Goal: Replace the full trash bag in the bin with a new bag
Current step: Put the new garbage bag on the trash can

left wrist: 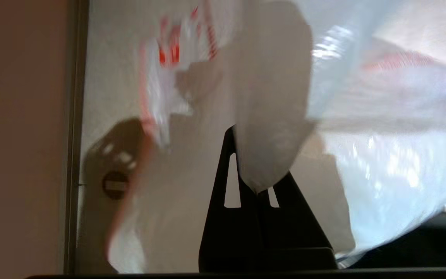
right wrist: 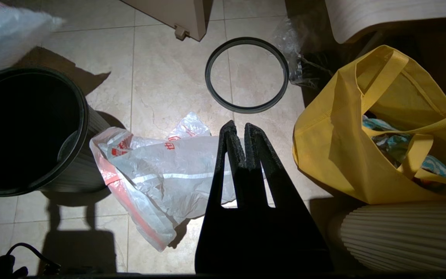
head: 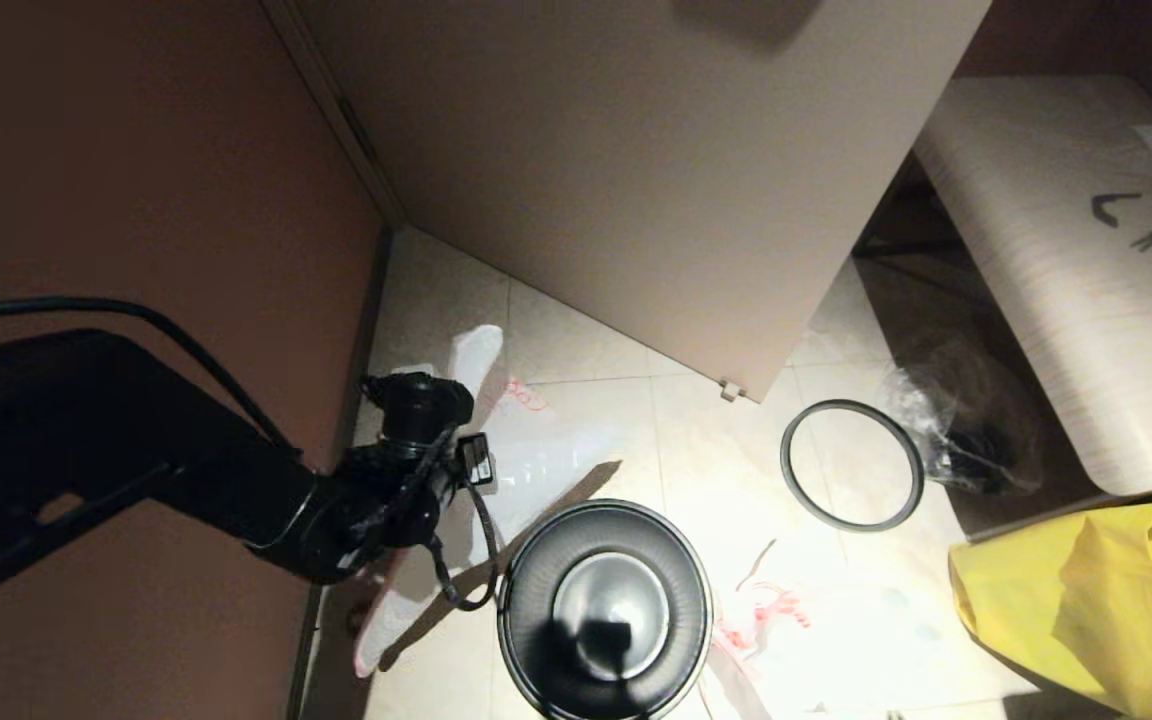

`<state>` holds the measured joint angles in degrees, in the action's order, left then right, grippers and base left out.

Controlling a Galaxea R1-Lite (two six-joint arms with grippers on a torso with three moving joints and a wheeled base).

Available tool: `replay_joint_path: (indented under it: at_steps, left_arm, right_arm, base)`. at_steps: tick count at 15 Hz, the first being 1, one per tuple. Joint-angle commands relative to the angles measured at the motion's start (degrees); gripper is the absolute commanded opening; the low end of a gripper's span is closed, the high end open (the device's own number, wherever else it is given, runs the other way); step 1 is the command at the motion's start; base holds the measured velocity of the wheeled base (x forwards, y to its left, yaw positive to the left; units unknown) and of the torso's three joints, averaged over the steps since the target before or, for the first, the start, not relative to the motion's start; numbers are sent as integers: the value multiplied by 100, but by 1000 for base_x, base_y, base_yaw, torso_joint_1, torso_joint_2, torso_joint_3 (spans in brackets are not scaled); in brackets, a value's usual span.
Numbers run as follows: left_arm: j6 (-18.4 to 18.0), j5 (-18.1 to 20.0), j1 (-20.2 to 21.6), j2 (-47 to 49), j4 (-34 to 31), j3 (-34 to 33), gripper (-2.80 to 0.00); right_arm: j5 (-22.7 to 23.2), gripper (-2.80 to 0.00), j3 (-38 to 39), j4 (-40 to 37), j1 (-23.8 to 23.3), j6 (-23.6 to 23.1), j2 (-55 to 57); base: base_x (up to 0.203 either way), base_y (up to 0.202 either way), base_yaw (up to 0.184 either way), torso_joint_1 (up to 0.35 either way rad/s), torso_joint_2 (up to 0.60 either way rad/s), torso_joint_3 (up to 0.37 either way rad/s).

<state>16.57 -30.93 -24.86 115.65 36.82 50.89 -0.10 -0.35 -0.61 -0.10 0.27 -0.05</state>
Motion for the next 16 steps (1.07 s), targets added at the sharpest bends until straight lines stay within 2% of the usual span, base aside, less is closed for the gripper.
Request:
replay_joint_path:
  at_steps: [1, 3, 6, 8, 11, 13, 16]
  left_arm:
    - [-4, -10, -204, -1051, -5, -417, -280]
    - [-38, 34, -673, -1699, -438, -718, -280]
    - [-21, 459, -1336, -2666, -1943, -879, -280]
    - [-9, 734, -1611, -3048, -2834, -956, -280]
    - [10, 942, -1820, -3330, -3253, -1122, -280]
    - [94, 1128, -1828, -3224, -3340, -1130, -280]
    - [110, 1308, -2205, -2757, -3462, -1129, -280]
  right_arm:
    - [1, -280, 0, -1, 1, 0, 5]
    - [1, -280, 0, -1, 1, 0, 5]
    - [1, -280, 0, -1, 8, 0, 5]
    - [1, -280, 0, -1, 1, 0, 5]
    - [1, -280, 0, -1, 1, 0, 5]
    - [1, -280, 0, -1, 1, 0, 5]
    - [1, -280, 0, -1, 1, 0, 5]
  base:
    - [0, 0, 0, 0, 0, 0]
    - [0, 0, 0, 0, 0, 0]
    - [0, 0, 0, 0, 0, 0]
    - [0, 0, 0, 0, 0, 0]
    - [0, 0, 0, 0, 0, 0]
    - [0, 0, 0, 0, 0, 0]
    - [0, 0, 0, 0, 0, 0]
